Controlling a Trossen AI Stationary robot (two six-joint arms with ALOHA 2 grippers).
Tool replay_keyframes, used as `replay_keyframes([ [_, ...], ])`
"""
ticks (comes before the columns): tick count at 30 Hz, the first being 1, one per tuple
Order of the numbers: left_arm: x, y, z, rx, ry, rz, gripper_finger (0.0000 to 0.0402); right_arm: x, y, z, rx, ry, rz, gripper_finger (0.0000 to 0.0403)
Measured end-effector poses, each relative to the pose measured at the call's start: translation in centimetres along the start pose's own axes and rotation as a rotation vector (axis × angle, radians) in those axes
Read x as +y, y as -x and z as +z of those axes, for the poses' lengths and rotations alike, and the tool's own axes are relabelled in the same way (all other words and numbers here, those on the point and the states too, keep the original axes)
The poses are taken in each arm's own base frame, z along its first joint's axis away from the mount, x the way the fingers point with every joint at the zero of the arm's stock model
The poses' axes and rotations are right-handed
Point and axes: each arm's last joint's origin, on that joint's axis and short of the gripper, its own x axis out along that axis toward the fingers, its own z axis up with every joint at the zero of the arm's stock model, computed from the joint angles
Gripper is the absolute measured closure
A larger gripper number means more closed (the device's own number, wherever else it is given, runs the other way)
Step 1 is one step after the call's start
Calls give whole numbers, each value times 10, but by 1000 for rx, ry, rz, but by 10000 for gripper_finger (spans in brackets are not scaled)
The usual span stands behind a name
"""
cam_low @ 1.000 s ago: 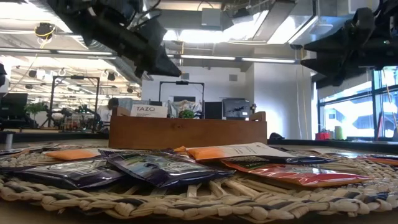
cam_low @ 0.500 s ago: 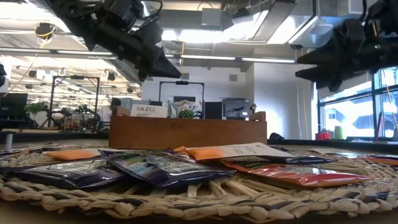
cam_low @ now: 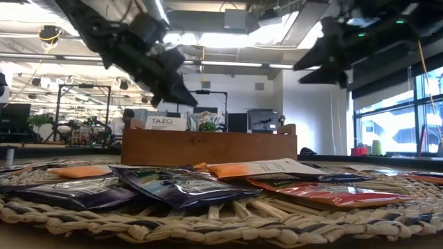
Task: Pick & Place Tea
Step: Put the white tea bag into the left slot of the wooden organizer
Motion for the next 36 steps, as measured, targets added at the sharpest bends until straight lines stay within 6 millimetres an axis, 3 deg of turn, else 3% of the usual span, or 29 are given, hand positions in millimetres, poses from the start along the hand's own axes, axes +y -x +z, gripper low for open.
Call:
replay_keyframes([
  [11, 22, -57, 17, 153, -12, 24, 400, -36, -85, 43, 262, -56, 36, 157],
  [23, 42, -86, -1, 325, 21, 84, 400, -61, -157, 19, 437, -123, -11, 157],
  [36, 47, -86, -10, 399, -30, 150, 400, -68, -221, 16, 510, -167, -16, 157],
])
